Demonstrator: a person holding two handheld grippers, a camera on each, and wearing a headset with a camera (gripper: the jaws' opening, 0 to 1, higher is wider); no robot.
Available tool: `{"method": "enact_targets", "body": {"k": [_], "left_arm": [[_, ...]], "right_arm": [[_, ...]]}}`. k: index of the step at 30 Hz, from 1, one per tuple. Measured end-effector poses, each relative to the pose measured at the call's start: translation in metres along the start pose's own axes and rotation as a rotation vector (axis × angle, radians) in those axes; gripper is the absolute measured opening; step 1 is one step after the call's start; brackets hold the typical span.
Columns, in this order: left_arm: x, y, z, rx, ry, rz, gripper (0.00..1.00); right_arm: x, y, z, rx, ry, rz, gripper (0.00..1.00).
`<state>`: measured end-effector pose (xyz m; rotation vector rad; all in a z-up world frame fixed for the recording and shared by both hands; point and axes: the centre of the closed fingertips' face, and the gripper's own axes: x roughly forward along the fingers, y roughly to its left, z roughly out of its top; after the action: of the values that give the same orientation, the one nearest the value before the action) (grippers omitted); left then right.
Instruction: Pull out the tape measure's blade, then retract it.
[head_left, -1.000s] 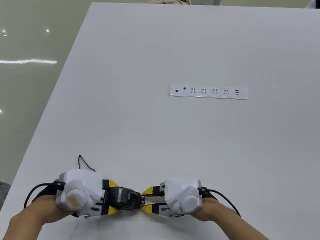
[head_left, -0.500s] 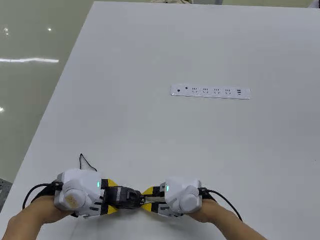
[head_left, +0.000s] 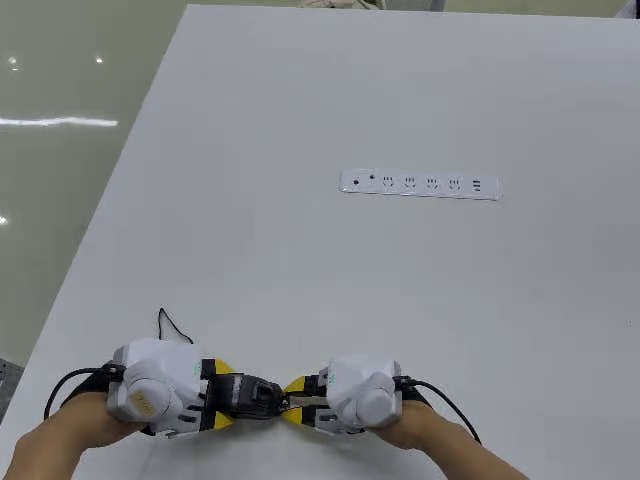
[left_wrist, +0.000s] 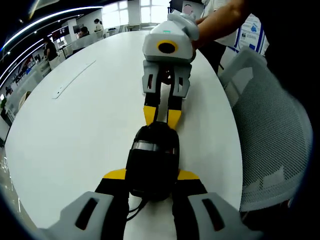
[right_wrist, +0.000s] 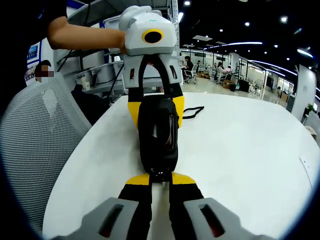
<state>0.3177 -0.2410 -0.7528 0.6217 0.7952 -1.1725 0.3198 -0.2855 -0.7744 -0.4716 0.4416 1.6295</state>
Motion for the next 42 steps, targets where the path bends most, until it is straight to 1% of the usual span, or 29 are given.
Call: {"method": "enact_targets", "body": {"k": [18, 42], "left_arm": [[-0.0015, 0.0003, -0.0026, -0.004, 0.003, 0.001, 0.29], [-0.0028, 0.0007, -0.0042, -0.009, 0.005, 0.007, 0.29]], "right_arm": [[-0.0011, 0.0001, 0.0018, -0.009, 0.013, 0.011, 0.08], [-0.0028, -0.0004, 0.0032, -0.005, 0.018, 0.006, 0.08]]}}
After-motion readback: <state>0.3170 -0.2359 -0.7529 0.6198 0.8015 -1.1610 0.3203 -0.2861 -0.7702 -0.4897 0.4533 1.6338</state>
